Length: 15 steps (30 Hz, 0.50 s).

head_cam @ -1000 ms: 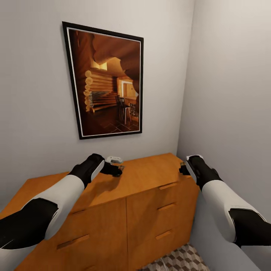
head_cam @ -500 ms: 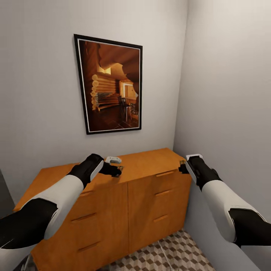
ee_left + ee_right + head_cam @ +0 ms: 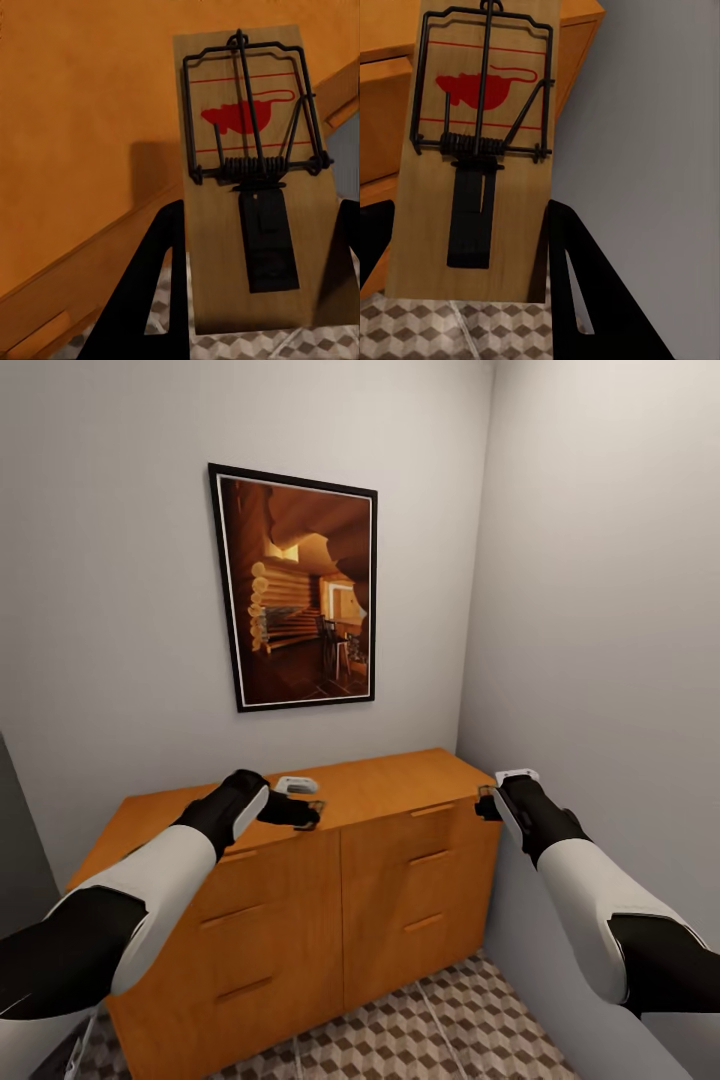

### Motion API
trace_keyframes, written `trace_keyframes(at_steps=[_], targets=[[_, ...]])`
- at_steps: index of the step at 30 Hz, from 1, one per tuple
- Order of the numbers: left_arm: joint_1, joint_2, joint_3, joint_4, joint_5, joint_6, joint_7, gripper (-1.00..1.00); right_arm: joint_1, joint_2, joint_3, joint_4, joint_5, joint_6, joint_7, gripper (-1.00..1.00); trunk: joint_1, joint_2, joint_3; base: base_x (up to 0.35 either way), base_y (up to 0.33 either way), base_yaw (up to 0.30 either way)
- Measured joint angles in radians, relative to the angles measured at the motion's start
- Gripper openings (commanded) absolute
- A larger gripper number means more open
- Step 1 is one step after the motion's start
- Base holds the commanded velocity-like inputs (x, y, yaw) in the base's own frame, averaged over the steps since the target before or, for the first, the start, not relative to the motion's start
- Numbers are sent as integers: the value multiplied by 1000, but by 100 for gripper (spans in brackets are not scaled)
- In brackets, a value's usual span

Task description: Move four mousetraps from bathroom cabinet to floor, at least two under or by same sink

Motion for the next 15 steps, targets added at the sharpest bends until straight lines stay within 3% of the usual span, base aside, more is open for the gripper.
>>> trace_keyframes(at_steps=[5, 15], targets=[[0, 10, 0, 1, 34, -1, 1, -100, 0, 0, 0, 0, 0, -13, 0, -100, 0, 0, 0, -4, 0, 0], [0, 12, 0, 6, 47, 0, 2, -100, 0, 8, 1, 48, 0, -93, 7, -100, 0, 0, 0, 0, 0, 0]])
